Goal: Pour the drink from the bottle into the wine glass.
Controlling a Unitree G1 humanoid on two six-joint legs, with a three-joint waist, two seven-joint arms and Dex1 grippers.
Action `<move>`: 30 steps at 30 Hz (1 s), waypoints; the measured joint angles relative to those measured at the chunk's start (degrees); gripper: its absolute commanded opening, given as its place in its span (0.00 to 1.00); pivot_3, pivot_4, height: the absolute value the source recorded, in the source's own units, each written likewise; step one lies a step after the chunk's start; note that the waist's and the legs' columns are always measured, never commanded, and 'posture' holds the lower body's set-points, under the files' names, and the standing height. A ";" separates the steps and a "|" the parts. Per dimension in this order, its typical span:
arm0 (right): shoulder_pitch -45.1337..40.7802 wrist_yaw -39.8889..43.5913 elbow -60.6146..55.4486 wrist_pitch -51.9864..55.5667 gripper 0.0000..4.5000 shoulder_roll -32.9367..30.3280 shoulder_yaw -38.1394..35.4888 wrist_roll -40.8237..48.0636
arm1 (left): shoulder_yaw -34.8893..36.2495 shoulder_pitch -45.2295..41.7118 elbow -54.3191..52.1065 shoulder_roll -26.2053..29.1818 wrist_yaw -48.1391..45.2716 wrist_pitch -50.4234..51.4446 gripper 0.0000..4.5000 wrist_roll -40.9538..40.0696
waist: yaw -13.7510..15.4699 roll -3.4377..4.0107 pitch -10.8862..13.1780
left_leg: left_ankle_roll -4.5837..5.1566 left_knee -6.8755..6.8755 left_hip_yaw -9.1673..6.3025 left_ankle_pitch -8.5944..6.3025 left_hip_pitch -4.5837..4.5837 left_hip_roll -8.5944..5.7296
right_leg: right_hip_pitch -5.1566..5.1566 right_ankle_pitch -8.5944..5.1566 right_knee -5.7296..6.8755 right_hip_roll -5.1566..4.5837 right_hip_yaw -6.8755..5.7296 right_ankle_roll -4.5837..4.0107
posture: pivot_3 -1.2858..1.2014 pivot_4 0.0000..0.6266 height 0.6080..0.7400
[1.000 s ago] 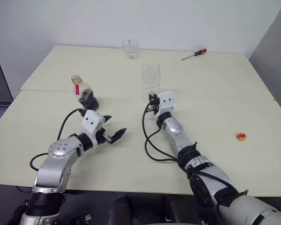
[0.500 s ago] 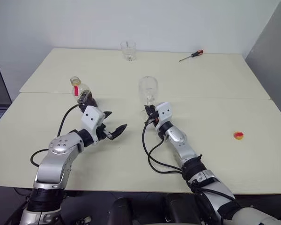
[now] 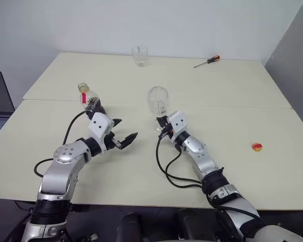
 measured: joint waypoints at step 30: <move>-5.70 8.21 -1.08 13.53 0.04 4.74 1.20 3.40 | 2.01 1.44 0.04 3.50 -4.72 0.01 1.00 -2.64 | -0.12 0.02 0.07 | -0.04 -0.07 0.02 -0.03 -0.16 0.09 | -0.20 -0.01 -0.07 0.09 -0.02 -0.11 | 0.52 0.24 1.00</move>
